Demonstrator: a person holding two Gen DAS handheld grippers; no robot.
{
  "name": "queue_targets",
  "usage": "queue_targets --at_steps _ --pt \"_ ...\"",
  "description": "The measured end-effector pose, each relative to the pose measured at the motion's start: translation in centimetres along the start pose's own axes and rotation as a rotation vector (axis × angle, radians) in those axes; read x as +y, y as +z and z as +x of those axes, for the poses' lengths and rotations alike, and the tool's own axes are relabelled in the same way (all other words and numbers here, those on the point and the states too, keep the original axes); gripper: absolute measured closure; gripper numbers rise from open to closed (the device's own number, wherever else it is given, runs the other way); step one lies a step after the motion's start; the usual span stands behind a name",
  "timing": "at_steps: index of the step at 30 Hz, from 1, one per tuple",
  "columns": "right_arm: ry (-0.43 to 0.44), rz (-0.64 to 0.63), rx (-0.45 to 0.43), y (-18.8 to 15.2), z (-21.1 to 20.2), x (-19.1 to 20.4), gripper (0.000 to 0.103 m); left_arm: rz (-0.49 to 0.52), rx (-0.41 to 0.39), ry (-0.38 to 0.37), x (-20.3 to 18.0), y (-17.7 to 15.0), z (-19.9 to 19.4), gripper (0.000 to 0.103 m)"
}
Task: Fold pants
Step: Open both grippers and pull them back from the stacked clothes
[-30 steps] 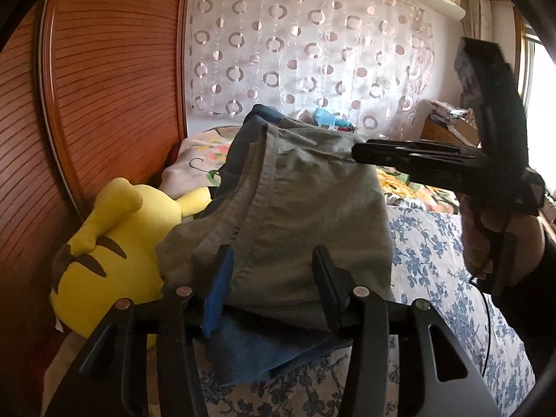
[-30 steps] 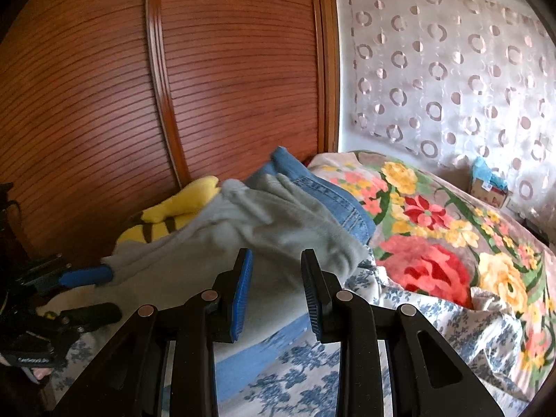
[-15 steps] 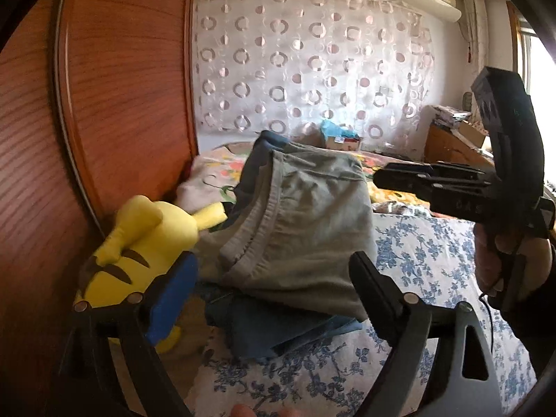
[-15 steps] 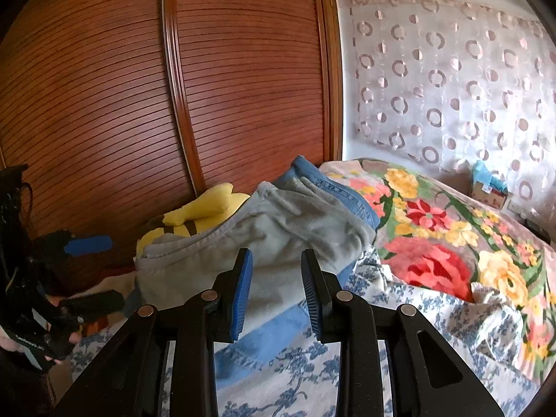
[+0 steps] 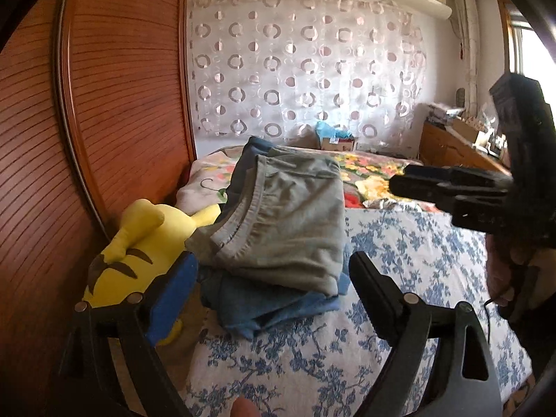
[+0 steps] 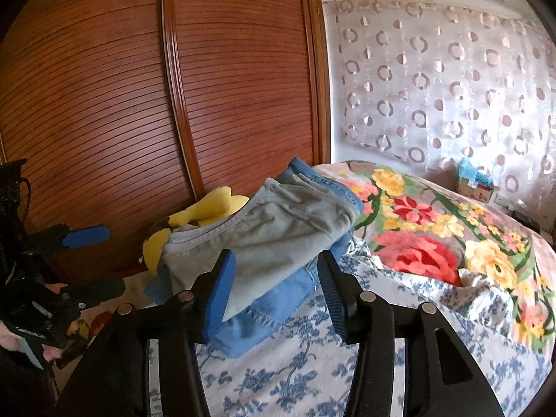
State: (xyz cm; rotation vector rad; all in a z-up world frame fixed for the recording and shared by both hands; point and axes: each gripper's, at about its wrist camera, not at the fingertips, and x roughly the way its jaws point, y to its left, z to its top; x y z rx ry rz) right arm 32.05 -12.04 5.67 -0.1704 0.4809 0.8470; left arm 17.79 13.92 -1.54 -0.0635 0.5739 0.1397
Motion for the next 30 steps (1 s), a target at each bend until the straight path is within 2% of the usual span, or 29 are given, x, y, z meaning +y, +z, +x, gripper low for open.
queue_targets --at_steps 20,30 --pt "-0.129 0.063 -0.046 -4.0 -8.8 4.5 0.042 0.057 0.000 -0.116 -5.1 -2.7 -4.7 0.014" --pt "-0.218 0.124 -0.074 -6.1 -12.2 6.2 0.027 0.091 -0.023 -0.164 -7.7 -3.8 -7.9 0.014"
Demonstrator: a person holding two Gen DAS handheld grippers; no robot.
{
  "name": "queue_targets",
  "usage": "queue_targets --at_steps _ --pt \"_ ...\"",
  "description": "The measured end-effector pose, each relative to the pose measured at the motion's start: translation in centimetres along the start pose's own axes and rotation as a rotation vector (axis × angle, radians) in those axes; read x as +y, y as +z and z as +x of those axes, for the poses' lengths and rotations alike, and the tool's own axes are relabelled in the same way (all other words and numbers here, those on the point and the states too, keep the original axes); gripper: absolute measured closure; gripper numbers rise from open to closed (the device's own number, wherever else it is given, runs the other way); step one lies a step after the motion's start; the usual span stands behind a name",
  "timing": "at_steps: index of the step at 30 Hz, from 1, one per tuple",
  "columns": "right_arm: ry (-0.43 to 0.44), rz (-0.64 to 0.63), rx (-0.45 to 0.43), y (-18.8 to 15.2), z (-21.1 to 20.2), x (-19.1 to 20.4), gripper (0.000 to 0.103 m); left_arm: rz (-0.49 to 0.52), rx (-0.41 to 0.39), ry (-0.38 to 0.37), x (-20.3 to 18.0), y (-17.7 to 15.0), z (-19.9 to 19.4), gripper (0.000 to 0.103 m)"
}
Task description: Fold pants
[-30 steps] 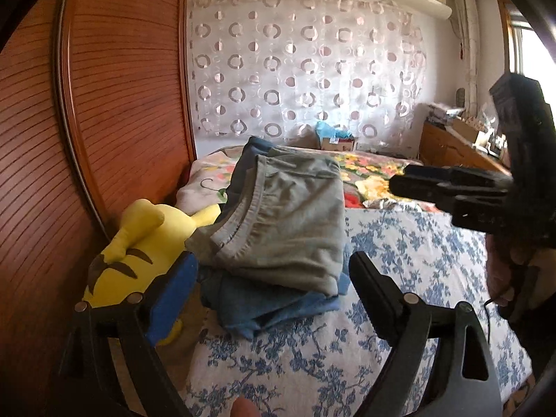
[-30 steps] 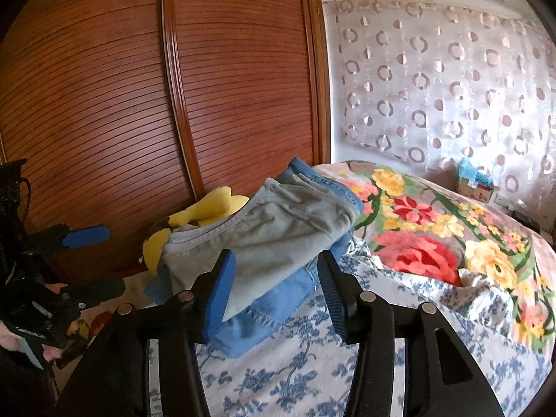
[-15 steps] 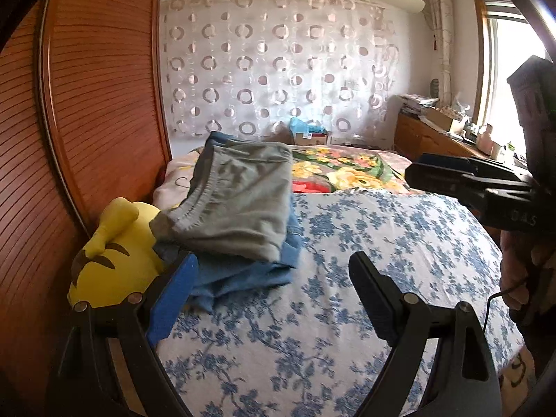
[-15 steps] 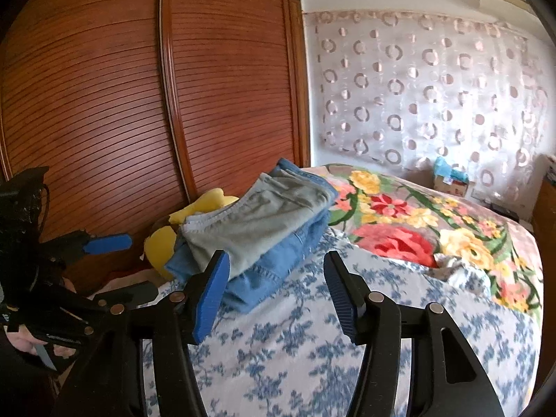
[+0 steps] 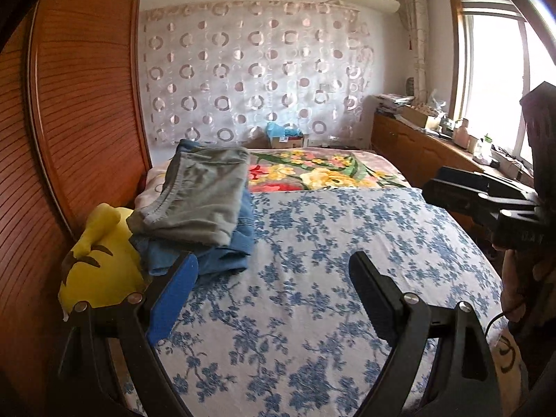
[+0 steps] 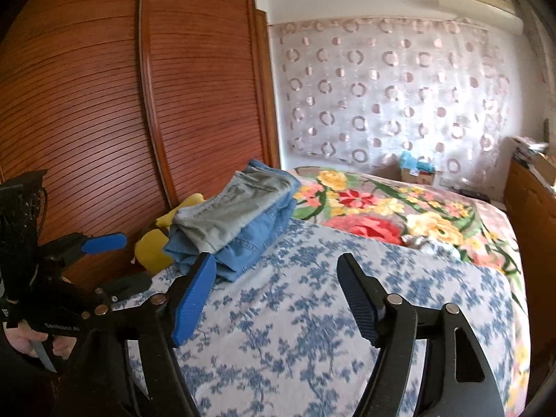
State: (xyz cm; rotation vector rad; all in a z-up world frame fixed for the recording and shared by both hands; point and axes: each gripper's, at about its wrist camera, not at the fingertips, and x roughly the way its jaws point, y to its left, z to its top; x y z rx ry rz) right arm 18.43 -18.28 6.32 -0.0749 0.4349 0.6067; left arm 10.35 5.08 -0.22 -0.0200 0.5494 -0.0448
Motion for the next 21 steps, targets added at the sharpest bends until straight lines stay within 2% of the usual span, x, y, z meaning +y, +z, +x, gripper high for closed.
queue_targets --at_steps 13,16,21 --pt "-0.153 0.087 -0.009 -2.9 -5.0 2.0 0.023 0.029 -0.003 -0.072 -3.9 -1.7 -2.7 0.014" --pt "-0.177 0.110 -0.003 -3.7 -5.9 2.4 0.018 0.030 -0.003 -0.092 -4.9 -2.1 -3.2 0.014" --pt "-0.234 0.136 -0.001 -4.4 -7.5 2.9 0.018 0.030 0.000 -0.122 -6.5 -2.8 -3.9 0.014"
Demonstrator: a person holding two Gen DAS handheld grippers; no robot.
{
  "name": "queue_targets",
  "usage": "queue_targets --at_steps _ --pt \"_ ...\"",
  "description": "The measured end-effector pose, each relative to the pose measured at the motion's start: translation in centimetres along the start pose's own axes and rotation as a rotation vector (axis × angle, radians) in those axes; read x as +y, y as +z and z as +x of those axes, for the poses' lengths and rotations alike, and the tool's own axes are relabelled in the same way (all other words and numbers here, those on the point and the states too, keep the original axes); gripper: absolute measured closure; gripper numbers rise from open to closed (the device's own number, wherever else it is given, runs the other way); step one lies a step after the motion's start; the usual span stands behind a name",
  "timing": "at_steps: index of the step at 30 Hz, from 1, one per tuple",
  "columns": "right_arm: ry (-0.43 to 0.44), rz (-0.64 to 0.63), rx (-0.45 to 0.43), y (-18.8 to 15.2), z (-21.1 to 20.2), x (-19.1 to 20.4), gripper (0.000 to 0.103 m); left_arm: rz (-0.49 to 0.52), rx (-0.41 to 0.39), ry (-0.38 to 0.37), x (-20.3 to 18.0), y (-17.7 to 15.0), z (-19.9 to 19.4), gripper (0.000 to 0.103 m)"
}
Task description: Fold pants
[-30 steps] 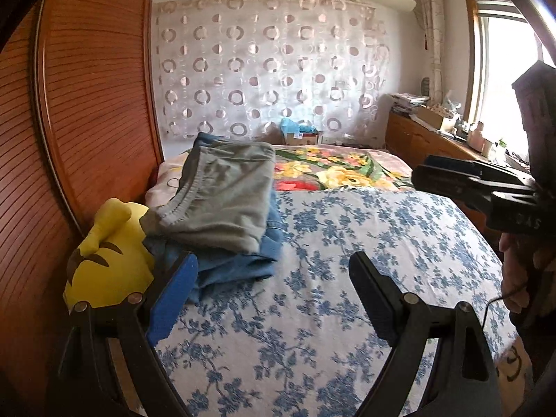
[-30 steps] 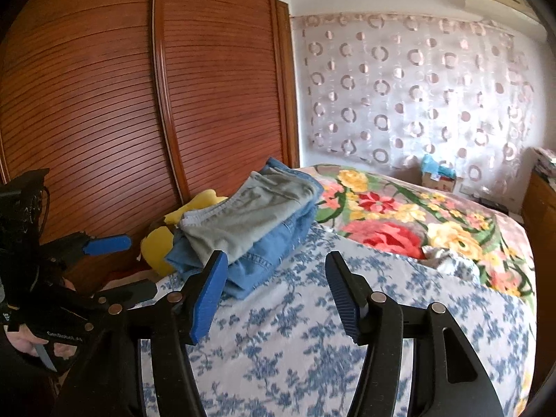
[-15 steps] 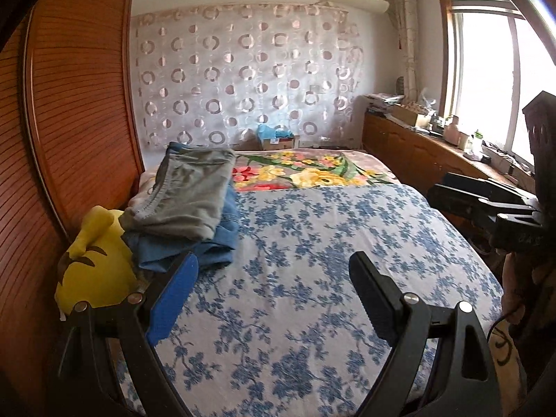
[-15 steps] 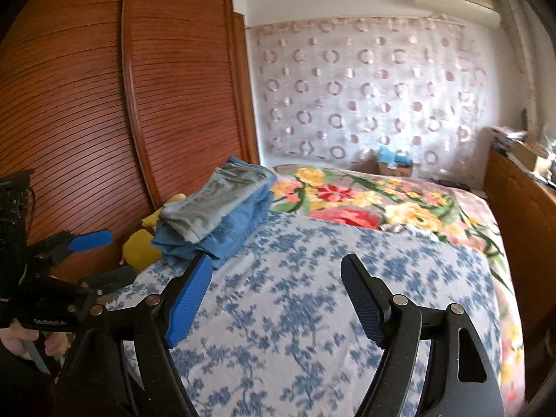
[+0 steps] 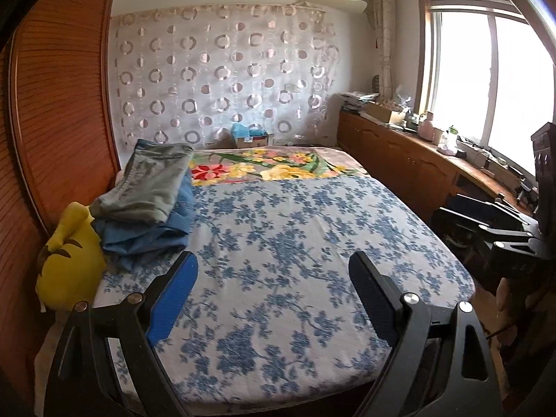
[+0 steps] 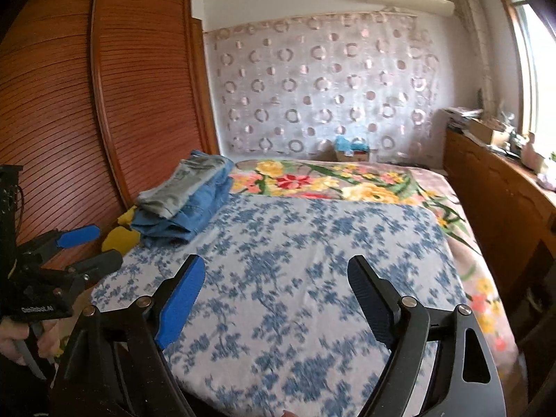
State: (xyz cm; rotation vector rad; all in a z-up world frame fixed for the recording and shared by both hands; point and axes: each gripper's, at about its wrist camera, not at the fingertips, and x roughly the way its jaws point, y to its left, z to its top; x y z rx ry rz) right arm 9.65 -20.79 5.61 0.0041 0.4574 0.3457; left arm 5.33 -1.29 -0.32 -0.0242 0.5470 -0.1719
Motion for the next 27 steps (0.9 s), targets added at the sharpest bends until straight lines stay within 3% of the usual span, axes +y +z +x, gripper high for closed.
queue_targets --at_steps 13,27 --pt "-0.087 0.031 -0.072 -0.7 -3.9 2.1 0.018 0.012 -0.065 0.003 -1.4 1.5 -3.5 0.014" --pt "-0.087 0.011 -0.142 -2.1 -6.0 3.0 0.018 0.024 -0.154 0.001 -1.6 3.0 -7.7 0.014"
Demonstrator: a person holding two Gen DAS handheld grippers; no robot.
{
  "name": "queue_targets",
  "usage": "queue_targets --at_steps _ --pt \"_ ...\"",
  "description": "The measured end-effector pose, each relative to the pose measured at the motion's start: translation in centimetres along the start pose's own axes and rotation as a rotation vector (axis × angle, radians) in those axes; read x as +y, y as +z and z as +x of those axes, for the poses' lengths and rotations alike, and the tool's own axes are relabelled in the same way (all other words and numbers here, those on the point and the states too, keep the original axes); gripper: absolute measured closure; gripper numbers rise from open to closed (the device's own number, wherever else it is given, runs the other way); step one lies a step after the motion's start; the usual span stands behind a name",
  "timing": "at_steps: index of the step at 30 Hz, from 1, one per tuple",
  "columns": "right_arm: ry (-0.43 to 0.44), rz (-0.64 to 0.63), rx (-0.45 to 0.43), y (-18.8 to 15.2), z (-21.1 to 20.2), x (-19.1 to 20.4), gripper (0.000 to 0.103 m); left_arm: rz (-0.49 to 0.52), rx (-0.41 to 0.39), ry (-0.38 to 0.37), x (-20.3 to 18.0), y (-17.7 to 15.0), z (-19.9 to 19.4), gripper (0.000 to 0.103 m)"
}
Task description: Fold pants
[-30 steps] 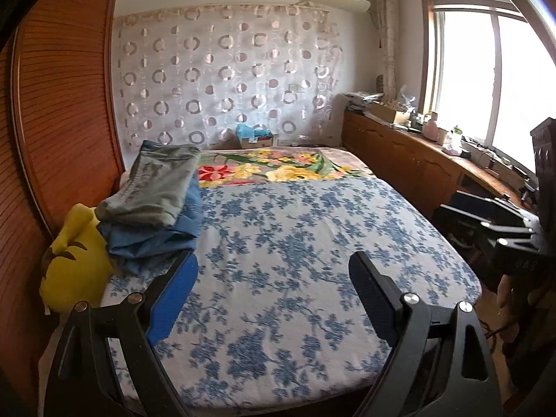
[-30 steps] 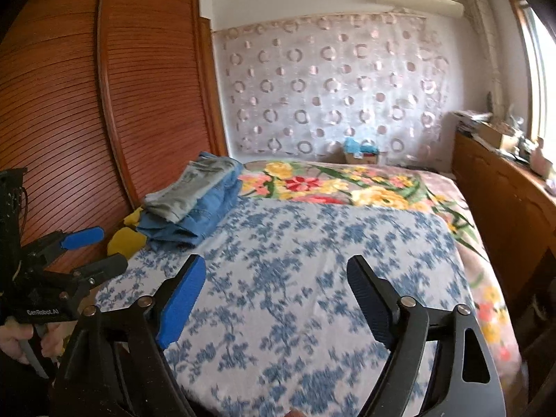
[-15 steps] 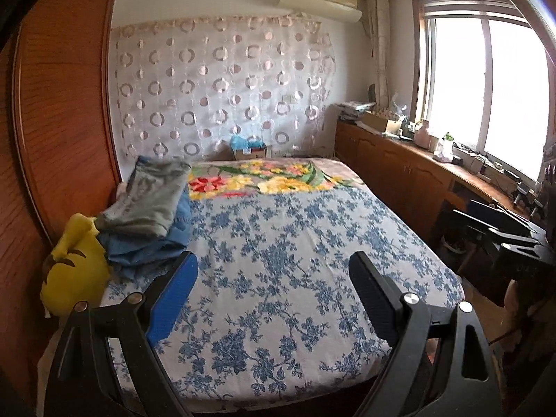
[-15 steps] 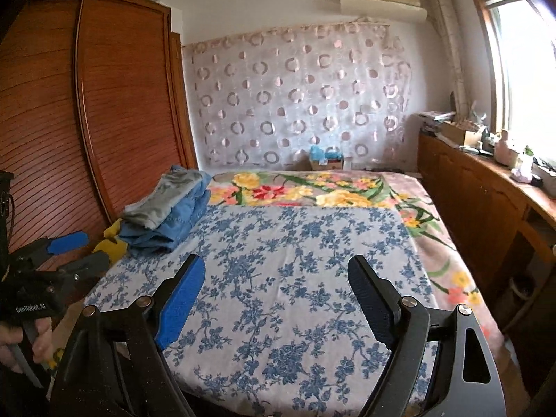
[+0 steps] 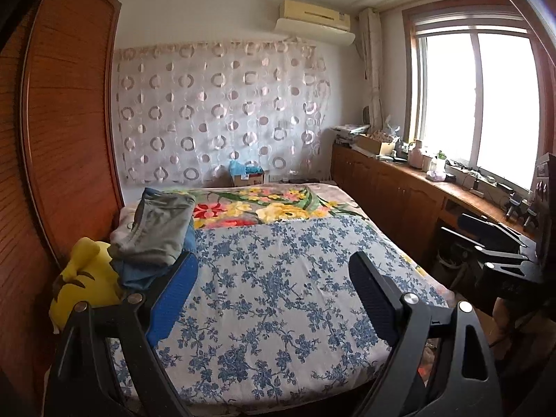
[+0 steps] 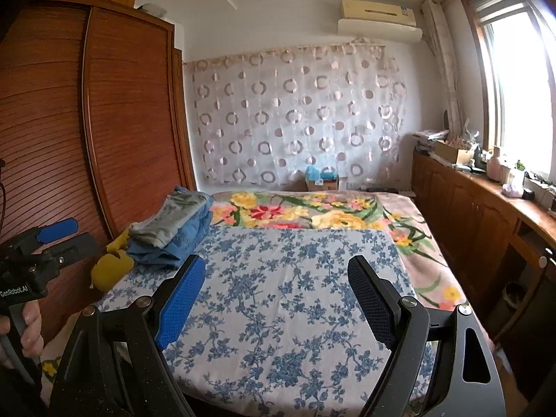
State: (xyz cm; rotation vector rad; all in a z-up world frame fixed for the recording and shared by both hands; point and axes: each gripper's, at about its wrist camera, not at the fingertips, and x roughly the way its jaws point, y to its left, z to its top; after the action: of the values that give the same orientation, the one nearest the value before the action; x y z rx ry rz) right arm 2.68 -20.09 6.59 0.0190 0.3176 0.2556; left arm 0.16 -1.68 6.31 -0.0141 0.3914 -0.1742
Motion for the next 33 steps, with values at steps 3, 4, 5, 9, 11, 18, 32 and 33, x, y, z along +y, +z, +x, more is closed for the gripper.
queue_targets --at_steps 3,4,5,9,11,18,32,33 --pt "-0.004 -0.002 -0.014 -0.1 -0.2 0.0 0.018 -0.003 -0.007 0.012 0.3 0.0 -0.3 0.014" --pt "-0.005 -0.002 -0.017 -0.3 -0.2 0.1 0.018 -0.006 -0.008 0.015 0.4 0.0 -0.4 0.014" --pt "-0.007 -0.002 -0.020 -0.3 -0.3 0.0 0.018 -0.008 -0.008 0.018 0.4 -0.1 -0.4 0.014" --pt "-0.011 0.000 -0.025 -0.7 -0.2 -0.2 0.018 -0.021 -0.003 0.027 0.9 -0.2 -0.2 0.014" --pt "-0.011 0.001 -0.023 -0.8 0.0 -0.2 0.017 -0.023 -0.002 0.030 0.9 -0.4 -0.2 0.014" --pt "-0.011 0.002 -0.015 -0.7 0.3 -0.1 0.018 -0.028 0.003 0.035 1.1 -0.6 -0.1 0.014" --pt "-0.009 0.001 -0.015 -0.7 0.3 -0.1 0.017 -0.028 0.007 0.035 1.3 -0.8 0.0 0.014" --pt "-0.009 0.000 -0.014 -0.6 0.4 -0.1 0.017 -0.028 0.006 0.035 1.3 -0.8 0.0 0.014"
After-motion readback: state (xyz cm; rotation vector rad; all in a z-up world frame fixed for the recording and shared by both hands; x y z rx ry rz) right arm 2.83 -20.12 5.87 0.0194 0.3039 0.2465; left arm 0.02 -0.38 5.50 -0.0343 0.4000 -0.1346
